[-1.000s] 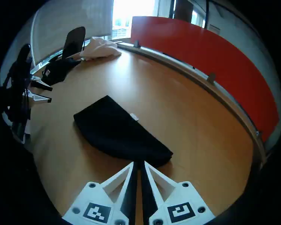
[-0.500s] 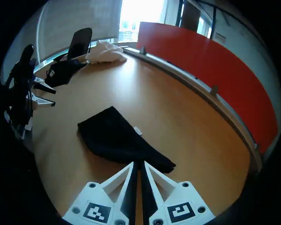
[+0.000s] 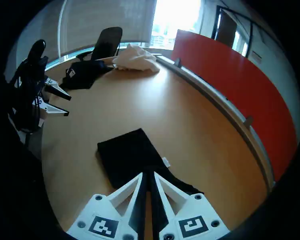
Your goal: Fold towel
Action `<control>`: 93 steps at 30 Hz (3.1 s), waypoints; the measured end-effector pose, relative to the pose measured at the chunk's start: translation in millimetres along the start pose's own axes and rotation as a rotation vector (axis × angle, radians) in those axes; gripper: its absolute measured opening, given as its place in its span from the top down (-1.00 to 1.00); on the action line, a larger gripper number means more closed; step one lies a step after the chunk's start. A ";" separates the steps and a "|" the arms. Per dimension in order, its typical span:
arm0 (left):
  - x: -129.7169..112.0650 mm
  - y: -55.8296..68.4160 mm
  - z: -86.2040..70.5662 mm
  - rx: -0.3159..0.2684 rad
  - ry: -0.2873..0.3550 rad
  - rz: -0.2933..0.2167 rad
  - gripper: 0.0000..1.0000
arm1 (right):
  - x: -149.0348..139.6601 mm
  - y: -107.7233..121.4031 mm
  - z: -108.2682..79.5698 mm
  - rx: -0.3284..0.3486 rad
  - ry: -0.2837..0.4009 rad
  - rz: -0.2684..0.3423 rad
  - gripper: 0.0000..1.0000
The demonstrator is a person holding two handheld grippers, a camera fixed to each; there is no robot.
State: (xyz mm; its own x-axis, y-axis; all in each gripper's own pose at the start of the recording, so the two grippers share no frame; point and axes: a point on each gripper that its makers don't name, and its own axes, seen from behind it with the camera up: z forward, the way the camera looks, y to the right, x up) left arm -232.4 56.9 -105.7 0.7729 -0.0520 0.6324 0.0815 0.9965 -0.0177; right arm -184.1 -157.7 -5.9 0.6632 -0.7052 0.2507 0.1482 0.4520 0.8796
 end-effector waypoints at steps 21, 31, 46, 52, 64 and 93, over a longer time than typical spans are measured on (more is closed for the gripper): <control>-13.4 -23.1 -23.1 0.064 0.006 -0.079 -0.96 | 24.9 -68.7 91.7 0.208 -0.048 -0.087 0.89; -16.2 -22.6 -22.5 0.069 0.001 -0.086 -0.96 | 8.3 -86.5 117.4 0.263 -0.088 -0.063 0.89; -17.6 -22.2 -22.3 0.072 -0.006 -0.078 -0.96 | 2.3 -89.6 119.4 0.277 -0.085 -0.062 0.46; -17.8 -22.2 -23.0 0.073 -0.005 -0.075 -0.96 | 0.8 -89.3 117.0 0.268 -0.077 -0.054 -0.37; -14.9 -22.7 -22.5 0.066 0.003 -0.068 -0.96 | -13.2 -85.4 103.3 0.205 -0.064 0.013 -0.61; -12.4 -19.5 -23.2 0.054 0.010 -0.045 -0.97 | -87.0 -83.9 68.4 0.091 -0.146 0.115 -0.61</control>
State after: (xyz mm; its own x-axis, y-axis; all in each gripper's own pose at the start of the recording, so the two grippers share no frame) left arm -229.0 36.6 -131.1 0.7757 -0.0970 0.6236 0.0824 0.9952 0.0524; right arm -304.4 -171.6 -73.8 0.5576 -0.7266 0.4015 0.0061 0.4872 0.8733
